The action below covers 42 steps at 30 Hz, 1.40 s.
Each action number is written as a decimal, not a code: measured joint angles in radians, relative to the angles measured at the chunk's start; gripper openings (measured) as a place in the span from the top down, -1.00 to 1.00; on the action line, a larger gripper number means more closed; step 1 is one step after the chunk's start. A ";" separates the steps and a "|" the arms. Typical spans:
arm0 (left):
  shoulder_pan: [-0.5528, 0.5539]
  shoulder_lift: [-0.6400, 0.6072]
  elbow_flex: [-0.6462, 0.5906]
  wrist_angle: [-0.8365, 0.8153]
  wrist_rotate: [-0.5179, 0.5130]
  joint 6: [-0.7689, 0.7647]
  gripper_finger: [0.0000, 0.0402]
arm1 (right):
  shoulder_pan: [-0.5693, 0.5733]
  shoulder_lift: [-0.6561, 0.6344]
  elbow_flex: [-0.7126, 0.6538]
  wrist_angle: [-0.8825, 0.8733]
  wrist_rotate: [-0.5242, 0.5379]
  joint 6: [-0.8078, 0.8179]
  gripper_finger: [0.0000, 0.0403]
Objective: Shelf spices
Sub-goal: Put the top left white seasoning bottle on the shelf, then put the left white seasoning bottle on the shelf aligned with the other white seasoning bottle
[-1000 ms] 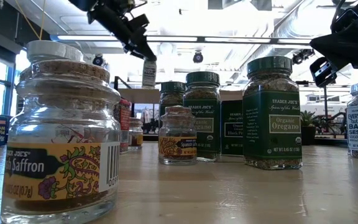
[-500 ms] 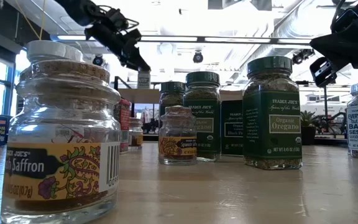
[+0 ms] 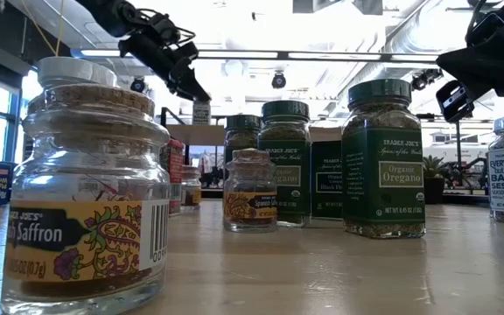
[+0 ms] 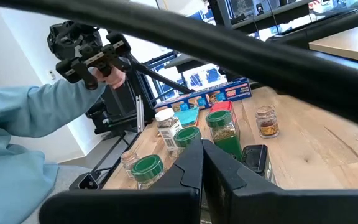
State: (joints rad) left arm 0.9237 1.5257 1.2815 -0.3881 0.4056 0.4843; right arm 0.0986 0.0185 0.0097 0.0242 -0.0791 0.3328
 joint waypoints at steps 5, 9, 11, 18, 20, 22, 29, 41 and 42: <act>0.000 0.000 -0.001 -0.009 -0.003 0.028 -0.23 | 0.000 0.000 0.000 0.000 0.000 0.000 1.00; 0.000 0.000 -0.001 -0.008 -0.003 0.047 -0.27 | 0.000 0.000 0.000 0.000 0.000 0.000 1.00; 0.000 0.000 -0.001 -0.006 -0.011 0.062 -0.30 | 0.000 0.000 0.000 0.000 0.000 0.000 1.00; 0.000 0.000 -0.001 0.006 -0.033 0.094 -0.37 | 0.000 0.000 0.000 0.000 0.000 0.000 1.00; 0.000 0.000 -0.001 0.013 -0.033 0.096 -0.38 | 0.000 0.000 0.000 0.000 0.000 0.000 1.00; 0.000 0.000 -0.001 0.017 -0.033 0.097 -0.38 | 0.000 0.000 0.000 0.000 0.000 0.000 1.00; 0.001 -0.036 -0.001 0.020 -0.033 0.113 -0.39 | 0.000 0.000 0.000 0.000 0.000 0.000 1.00; -0.019 -0.276 -0.001 -0.077 -0.032 0.032 -0.39 | 0.000 0.000 0.000 0.000 0.000 0.000 1.00; -0.028 -0.306 -0.001 -0.110 -0.026 0.021 -0.39 | 0.000 0.000 0.000 0.000 0.000 0.000 1.00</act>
State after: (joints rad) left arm 0.8959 1.2198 1.2800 -0.4979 0.3798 0.5049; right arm 0.0986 0.0185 0.0097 0.0241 -0.0789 0.3326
